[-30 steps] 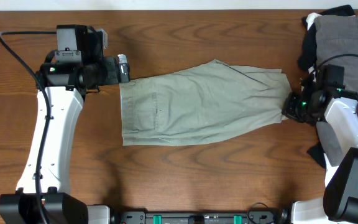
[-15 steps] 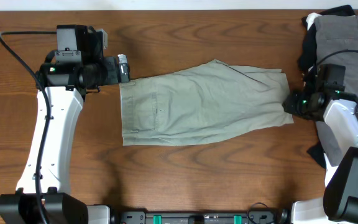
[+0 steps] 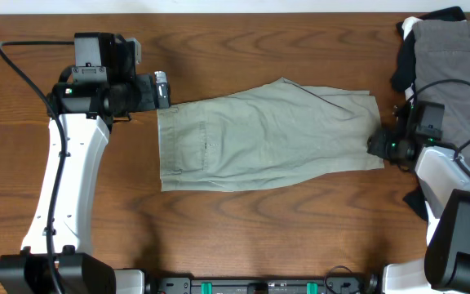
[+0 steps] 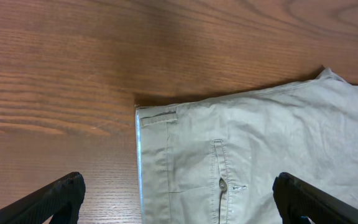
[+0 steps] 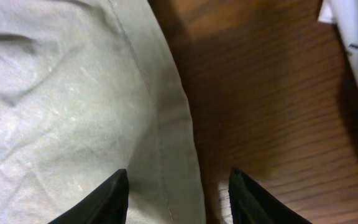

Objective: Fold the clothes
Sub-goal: 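Grasp right end of trousers with right gripper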

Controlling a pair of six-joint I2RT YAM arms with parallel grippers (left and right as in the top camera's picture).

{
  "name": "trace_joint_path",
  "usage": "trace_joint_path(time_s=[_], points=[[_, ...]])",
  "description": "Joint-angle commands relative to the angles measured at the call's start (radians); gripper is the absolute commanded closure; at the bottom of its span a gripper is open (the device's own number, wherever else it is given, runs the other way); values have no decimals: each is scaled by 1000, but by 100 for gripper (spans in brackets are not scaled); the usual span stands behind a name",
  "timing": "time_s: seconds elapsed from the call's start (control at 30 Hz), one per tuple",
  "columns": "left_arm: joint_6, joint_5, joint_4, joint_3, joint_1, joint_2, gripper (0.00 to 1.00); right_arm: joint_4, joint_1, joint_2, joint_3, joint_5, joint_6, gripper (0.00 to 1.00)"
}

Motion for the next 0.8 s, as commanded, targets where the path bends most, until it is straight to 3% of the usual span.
trace_joint_path(time_s=[0.0,0.13,0.27,0.57,0.6,0.63,0.67,0.77], points=[[-13,13,-2,17,5,-1,2,16,5,10,-19,-37,29,51],[-13,13,-2,17,5,-1,2,17,5,16,-19,-74,37,53],[-13,13,-2,17,5,-1,2,11,5,23,-22,-90,71,64],[-13,13,-2,17,5,-1,2,34,5,42,-56,-72,127,63],[-13,13,-2,17,5,-1,2,32,5,42,-56,-83,127,70],[-13,13,-2,17,5,-1,2,30,5,42,-56,-106,127,93],[-13,13,-2,17,5,-1,2,28,5,42,-56,-129,127,99],[-13,13,-2,17,5,-1,2,13,-4,27,-45,-200,126,99]])
